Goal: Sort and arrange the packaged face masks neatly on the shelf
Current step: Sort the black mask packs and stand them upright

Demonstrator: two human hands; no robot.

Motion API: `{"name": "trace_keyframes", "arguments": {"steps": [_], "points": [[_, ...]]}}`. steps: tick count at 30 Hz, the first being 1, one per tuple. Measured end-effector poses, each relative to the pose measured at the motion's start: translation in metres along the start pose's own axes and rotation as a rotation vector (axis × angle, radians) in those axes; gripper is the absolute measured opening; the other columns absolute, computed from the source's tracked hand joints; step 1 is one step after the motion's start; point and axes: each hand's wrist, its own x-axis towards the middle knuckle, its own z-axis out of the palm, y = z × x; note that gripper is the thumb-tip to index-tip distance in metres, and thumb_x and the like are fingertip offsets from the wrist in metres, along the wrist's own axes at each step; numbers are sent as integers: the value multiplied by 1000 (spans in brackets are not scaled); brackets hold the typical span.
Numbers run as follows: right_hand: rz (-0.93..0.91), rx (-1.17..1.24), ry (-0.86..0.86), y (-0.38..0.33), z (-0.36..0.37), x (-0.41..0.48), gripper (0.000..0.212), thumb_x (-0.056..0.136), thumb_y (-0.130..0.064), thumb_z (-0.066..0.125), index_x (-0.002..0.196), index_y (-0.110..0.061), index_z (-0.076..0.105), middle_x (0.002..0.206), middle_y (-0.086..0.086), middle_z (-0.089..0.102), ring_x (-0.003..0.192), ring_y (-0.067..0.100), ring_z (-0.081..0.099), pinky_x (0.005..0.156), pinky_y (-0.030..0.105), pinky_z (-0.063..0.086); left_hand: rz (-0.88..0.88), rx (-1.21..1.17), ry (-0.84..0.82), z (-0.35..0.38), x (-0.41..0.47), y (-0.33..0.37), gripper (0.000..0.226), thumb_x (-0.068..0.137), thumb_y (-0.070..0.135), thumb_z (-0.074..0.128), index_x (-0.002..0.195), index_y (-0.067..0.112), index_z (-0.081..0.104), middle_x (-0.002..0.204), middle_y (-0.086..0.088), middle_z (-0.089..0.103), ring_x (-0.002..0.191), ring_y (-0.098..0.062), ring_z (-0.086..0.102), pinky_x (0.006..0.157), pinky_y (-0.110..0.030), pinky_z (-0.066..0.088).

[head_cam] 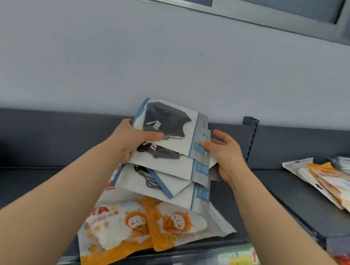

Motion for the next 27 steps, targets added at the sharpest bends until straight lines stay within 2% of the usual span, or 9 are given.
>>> {"name": "trace_keyframes", "arguments": {"steps": [3, 8, 10, 13, 15, 17, 20, 23, 27], "points": [[3, -122, 72, -8, -69, 5, 62, 77, -2, 78, 131, -14, 52, 111, 7, 64, 96, 25, 67, 84, 43, 56, -25, 4, -55, 68, 8, -14, 80, 61, 18, 93, 126, 10, 48, 110, -13, 67, 91, -31, 70, 65, -41, 61], [7, -354, 161, -16, -182, 21, 60, 76, -11, 80, 130, -18, 53, 99, -6, 63, 84, 12, 65, 63, 25, 52, -55, -21, -118, 182, 20, -41, 85, 62, 19, 93, 129, 9, 41, 107, -7, 60, 92, -25, 65, 67, -37, 57], [12, -473, 162, -16, -227, 33, 63, 77, -16, 80, 133, -19, 51, 97, -9, 61, 82, 8, 63, 59, 21, 48, -66, -22, -115, 229, 27, -55, 94, 62, 19, 93, 136, 9, 35, 106, -4, 55, 94, -24, 62, 74, -40, 56], [11, -724, 156, -11, -286, 54, 66, 78, -24, 78, 137, -22, 47, 115, -1, 64, 93, 13, 63, 75, 29, 52, -124, -15, -77, 289, 35, -76, 106, 63, 17, 93, 145, 8, 27, 106, -3, 52, 92, -23, 58, 77, -39, 53], [-12, -898, 128, -6, -320, 68, 64, 81, -25, 75, 138, -21, 46, 124, 3, 61, 102, 19, 60, 85, 35, 51, -164, 12, -34, 325, 42, -89, 96, 63, 15, 92, 138, 7, 33, 108, -5, 55, 92, -25, 59, 81, -42, 55], [-55, -1028, 97, -3, -344, 80, 60, 84, -23, 71, 138, -19, 47, 129, 6, 59, 107, 21, 58, 87, 34, 48, -172, 76, 26, 352, 46, -101, 82, 64, 12, 91, 128, 6, 39, 112, -11, 58, 95, -28, 61, 86, -46, 55], [-94, -1057, 43, 0, -372, 99, 53, 88, -23, 67, 138, -20, 48, 129, 6, 59, 112, 21, 57, 87, 29, 45, -205, 120, 104, 388, 49, -113, 83, 66, 14, 90, 130, 4, 39, 121, -15, 57, 105, -31, 59, 94, -47, 51], [-113, -1019, -3, 3, -387, 111, 49, 91, -22, 63, 137, -20, 49, 128, 5, 59, 113, 19, 57, 86, 27, 45, -234, 151, 108, 417, 46, -117, 88, 68, 18, 89, 135, 5, 35, 129, -15, 53, 108, -31, 57, 95, -45, 50], [-141, -907, -30, 4, -394, 118, 46, 92, -19, 62, 137, -17, 50, 128, 6, 59, 112, 18, 57, 92, 32, 47, -213, 246, 152, 453, 40, -116, 116, 67, 23, 89, 154, 14, 12, 149, -15, 27, 128, -34, 45, 103, -45, 45]]}}
